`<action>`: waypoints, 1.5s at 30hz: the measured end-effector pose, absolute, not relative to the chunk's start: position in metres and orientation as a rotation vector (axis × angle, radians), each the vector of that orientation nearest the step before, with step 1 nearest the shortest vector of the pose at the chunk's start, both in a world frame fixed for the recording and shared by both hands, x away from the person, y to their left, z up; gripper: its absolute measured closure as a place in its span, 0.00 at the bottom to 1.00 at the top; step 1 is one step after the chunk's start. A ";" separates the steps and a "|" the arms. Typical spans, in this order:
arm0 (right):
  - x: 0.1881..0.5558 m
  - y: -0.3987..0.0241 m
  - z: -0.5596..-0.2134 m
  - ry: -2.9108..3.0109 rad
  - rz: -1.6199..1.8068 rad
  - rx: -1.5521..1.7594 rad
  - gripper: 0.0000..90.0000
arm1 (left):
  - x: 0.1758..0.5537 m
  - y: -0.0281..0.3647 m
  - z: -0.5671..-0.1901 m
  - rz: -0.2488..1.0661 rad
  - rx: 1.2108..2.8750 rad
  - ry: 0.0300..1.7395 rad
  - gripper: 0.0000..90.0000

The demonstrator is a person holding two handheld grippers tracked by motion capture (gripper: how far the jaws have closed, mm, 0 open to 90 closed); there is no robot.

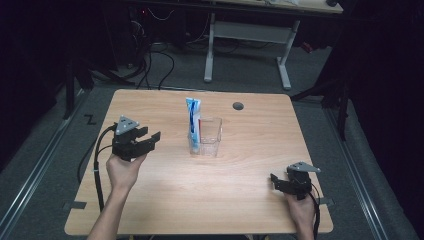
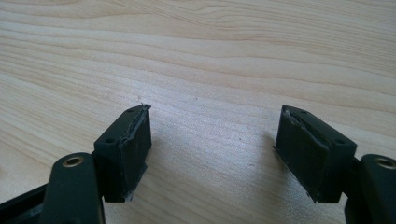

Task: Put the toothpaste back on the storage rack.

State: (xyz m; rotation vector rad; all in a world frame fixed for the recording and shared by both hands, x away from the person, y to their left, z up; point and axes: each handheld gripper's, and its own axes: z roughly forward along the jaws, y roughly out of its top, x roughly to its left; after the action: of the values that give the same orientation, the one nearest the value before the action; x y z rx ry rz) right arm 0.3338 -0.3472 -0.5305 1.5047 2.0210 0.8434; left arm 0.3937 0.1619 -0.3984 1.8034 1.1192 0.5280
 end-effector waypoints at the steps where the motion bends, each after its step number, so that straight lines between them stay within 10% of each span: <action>1: 0.334 -0.347 -0.530 2.021 0.843 1.505 0.29 | 0.393 0.163 -0.400 0.526 1.801 1.123 0.54; 45: 0.334 -0.347 -0.530 2.020 0.844 1.506 0.29 | 0.382 0.176 -0.447 0.456 1.843 1.188 0.52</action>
State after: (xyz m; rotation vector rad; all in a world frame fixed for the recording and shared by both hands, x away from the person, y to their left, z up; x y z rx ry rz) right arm 0.3338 -0.3471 -0.5305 1.5056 2.0200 0.8440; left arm 0.3819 0.1760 -0.4466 1.8431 1.1879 0.4563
